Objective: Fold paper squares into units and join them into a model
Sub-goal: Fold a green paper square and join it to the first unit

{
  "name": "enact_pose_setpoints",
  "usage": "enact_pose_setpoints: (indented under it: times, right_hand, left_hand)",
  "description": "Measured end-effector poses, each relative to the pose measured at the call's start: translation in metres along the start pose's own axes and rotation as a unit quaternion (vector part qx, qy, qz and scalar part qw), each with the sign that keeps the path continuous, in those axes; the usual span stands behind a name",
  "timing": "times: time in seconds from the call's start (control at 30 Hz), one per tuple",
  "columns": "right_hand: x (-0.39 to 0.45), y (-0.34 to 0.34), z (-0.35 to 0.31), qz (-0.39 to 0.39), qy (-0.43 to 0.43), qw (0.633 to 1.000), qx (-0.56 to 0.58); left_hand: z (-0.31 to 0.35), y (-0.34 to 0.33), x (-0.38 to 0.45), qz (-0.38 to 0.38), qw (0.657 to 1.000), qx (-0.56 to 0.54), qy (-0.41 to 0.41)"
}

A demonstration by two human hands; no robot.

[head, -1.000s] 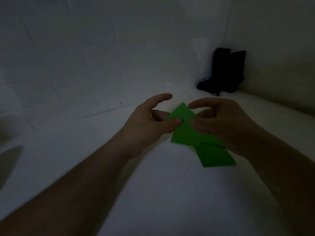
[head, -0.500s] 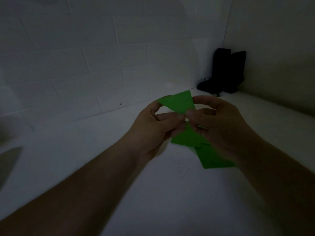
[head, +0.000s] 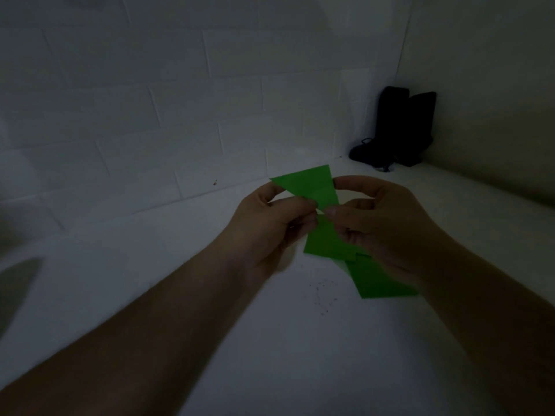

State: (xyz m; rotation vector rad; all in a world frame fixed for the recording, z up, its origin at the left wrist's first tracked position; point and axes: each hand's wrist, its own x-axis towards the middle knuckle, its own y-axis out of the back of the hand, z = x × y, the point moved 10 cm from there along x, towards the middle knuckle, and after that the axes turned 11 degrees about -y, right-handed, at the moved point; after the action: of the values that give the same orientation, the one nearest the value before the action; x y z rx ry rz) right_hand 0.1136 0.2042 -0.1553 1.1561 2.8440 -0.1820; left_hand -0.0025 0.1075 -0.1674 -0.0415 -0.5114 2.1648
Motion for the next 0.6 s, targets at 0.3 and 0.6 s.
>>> enact_pose_setpoints:
  times: [0.3,0.6]
  right_hand:
    - [0.002,0.006,-0.003,0.003,0.013,1.000,0.008]
    - [0.000,0.007,-0.008,-0.004,0.031,0.999,-0.004]
  left_hand:
    - [0.006,0.010,0.004,0.037,0.999,-0.018,-0.006]
    - [0.014,0.031,0.010,0.103,0.992,-0.070,-0.014]
